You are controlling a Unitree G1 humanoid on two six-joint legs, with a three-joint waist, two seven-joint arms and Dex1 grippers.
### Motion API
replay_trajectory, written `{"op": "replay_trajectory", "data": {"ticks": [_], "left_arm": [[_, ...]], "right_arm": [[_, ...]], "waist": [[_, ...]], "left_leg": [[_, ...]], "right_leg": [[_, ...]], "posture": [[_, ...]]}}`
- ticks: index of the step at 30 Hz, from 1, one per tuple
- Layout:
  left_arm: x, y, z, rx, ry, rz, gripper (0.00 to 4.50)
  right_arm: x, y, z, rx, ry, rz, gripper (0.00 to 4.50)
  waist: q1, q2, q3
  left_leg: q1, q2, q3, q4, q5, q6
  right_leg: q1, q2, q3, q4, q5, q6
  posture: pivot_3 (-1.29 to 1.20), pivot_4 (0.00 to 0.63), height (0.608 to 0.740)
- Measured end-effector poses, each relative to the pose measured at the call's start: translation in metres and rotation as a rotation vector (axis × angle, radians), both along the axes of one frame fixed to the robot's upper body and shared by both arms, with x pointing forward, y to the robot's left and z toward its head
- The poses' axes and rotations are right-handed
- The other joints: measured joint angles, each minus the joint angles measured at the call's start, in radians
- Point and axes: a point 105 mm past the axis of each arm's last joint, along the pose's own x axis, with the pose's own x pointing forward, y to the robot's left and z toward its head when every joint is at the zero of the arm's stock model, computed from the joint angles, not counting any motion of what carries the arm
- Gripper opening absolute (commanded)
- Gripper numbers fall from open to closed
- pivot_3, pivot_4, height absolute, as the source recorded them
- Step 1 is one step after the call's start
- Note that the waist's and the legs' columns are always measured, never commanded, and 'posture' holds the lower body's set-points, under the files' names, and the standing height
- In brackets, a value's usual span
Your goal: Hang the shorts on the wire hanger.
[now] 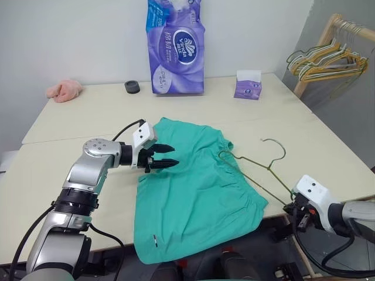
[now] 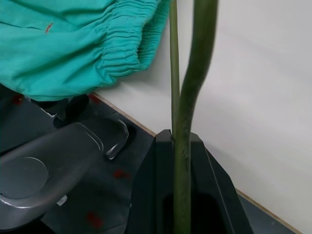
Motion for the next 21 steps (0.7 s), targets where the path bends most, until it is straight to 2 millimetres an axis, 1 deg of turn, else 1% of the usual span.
{"op": "replay_trajectory", "data": {"ticks": [3,6,9,11,13,17,21], "left_arm": [[0.0,0.0,0.0,0.0,0.0,-0.001,2.67],[0.0,-0.001,0.0,-0.001,-0.001,-0.001,2.67],[0.0,-0.001,0.0,-0.003,-0.001,-0.003,2.67],[0.0,-0.001,0.0,-0.003,-0.001,-0.003,2.67],[0.0,-0.002,0.0,-0.004,-0.001,-0.004,2.67],[0.0,-0.002,0.0,-0.006,0.0,-0.005,2.67],[0.0,-0.002,0.0,-0.006,0.0,-0.006,2.67]], "right_arm": [[0.002,-0.001,0.0,0.004,-0.004,-0.009,0.0],[0.009,-0.001,0.012,0.035,-0.057,-0.022,0.0],[0.014,-0.009,0.018,0.045,-0.09,-0.07,0.0],[0.016,-0.016,0.017,0.049,-0.086,-0.111,0.0],[0.015,-0.019,0.014,0.045,-0.078,-0.127,0.0],[0.01,-0.02,0.009,0.041,-0.052,-0.137,0.0],[0.008,-0.017,0.007,0.043,-0.039,-0.129,0.0]], "waist": [[0.0,0.0,0.0],[0.0,0.0,0.0],[0.0,0.0,0.0],[0.001,0.0,0.0],[0.0,0.0,0.0],[0.0,0.0,0.0],[0.0,0.0,0.0]], "left_leg": [[0.0,0.0,0.0,0.0,0.0,0.0],[0.0,0.0,0.0,0.0,0.0,0.0],[0.0,0.0,0.0,0.0,0.0,0.0],[0.0,0.0,0.0,0.0,0.0,0.0],[0.0,0.0,0.0,0.0,0.0,0.0],[0.0,0.0,0.0,0.0,0.0,0.0],[0.0,0.0,0.0,0.0,0.0,0.0]], "right_leg": [[0.0,0.0,0.0,0.0,0.0,0.0],[0.0,0.0,0.0,0.0,0.0,0.0],[0.0,0.0,0.0,0.0,0.0,0.0],[0.0,0.0,0.0,0.0,0.0,0.0],[0.0,0.0,0.0,0.0,0.0,0.0],[0.0,0.0,0.0,0.0,0.0,0.0],[0.0,0.0,0.0,0.0,0.0,0.0]], "posture": [[-0.16,0.071,0.74],[-0.16,0.069,0.74],[-0.16,0.068,0.74],[-0.16,0.068,0.74],[-0.16,0.068,0.74],[-0.17,0.067,0.74],[-0.17,0.067,0.74]]}}
